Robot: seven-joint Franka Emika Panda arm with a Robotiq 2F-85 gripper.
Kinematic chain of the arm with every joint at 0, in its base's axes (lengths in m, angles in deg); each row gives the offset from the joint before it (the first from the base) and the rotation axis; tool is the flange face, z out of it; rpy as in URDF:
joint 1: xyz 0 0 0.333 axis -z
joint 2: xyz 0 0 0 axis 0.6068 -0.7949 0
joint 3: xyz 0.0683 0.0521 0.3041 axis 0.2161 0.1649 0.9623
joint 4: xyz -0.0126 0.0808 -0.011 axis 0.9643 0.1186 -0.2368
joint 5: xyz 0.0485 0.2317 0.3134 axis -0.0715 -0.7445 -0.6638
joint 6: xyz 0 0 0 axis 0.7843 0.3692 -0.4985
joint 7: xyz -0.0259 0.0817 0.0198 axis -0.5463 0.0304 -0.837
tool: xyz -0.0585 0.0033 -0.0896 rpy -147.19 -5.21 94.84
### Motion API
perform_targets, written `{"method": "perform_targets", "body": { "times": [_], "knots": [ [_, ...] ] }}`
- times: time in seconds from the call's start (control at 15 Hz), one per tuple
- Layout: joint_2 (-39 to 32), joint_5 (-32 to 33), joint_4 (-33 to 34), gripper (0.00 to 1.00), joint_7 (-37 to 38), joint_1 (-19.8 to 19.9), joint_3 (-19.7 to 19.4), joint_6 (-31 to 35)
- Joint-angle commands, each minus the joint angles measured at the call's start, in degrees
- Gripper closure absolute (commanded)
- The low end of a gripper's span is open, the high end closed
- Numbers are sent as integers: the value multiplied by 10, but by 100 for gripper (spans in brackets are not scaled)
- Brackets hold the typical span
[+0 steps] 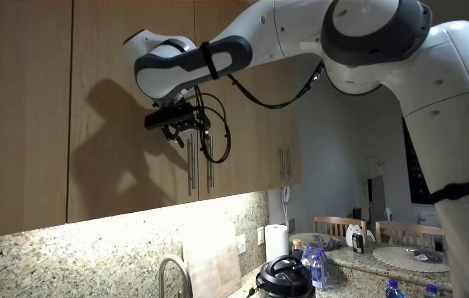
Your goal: Open the cupboard door
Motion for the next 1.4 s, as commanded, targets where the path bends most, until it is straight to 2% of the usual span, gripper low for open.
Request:
{"method": "perform_targets", "body": {
  "times": [0.0, 0.33, 0.53, 1.33],
  "knots": [
    [-25, 16, 12, 0, -12, -17, -27, -20],
    [-43, 26, 10, 0, 4, -24, -50, 0],
    [-48, 55, 10, 0, 18, -30, -57, 7],
    [-57, 91, 6, 0, 55, -35, -63, 27]
  ]
}}
